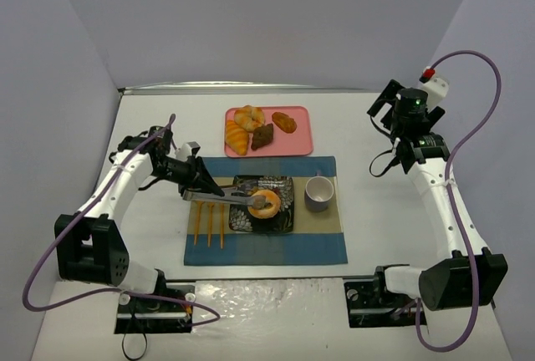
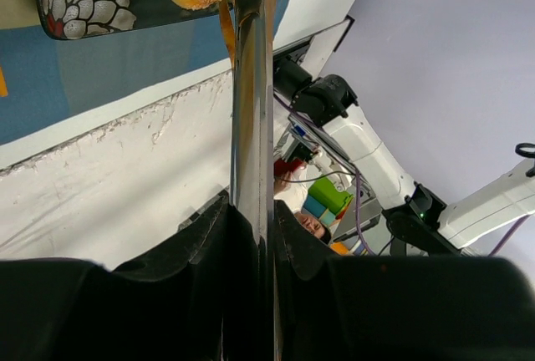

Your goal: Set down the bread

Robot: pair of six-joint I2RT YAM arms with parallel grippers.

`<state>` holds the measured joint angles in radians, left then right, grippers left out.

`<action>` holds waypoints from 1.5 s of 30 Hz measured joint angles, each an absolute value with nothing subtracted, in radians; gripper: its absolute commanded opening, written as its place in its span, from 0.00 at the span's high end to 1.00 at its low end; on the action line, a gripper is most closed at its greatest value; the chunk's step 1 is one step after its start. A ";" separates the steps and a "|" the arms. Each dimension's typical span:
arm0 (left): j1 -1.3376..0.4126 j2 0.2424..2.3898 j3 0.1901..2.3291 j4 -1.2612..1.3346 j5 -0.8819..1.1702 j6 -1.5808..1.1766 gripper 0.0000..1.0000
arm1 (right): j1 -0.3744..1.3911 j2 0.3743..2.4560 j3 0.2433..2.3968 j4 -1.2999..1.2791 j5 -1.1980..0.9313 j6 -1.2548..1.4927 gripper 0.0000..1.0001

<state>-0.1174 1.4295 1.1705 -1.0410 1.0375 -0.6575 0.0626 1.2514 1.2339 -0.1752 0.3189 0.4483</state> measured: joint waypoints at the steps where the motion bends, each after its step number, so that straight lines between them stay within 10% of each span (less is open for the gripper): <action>1: -0.118 1.434 1.169 -1.041 1.037 -0.652 1.00 | 0.067 1.251 1.234 -0.175 0.319 0.448 0.00; 18: -0.117 1.620 1.258 -1.022 1.052 -0.586 0.56 | 0.070 1.238 1.234 -0.175 0.356 0.444 0.00; 29: -0.117 1.682 1.341 -1.047 1.084 -0.548 0.94 | 0.070 1.238 1.234 -0.175 0.379 0.444 0.00; 45: -0.111 1.683 1.446 -1.054 1.100 -0.550 1.00 | 0.070 1.227 1.234 -0.175 0.386 0.444 0.00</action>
<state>-0.1108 1.6833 1.4458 -1.0537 1.0997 -0.5502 0.0700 1.2270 1.2339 -0.1751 0.3865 0.4438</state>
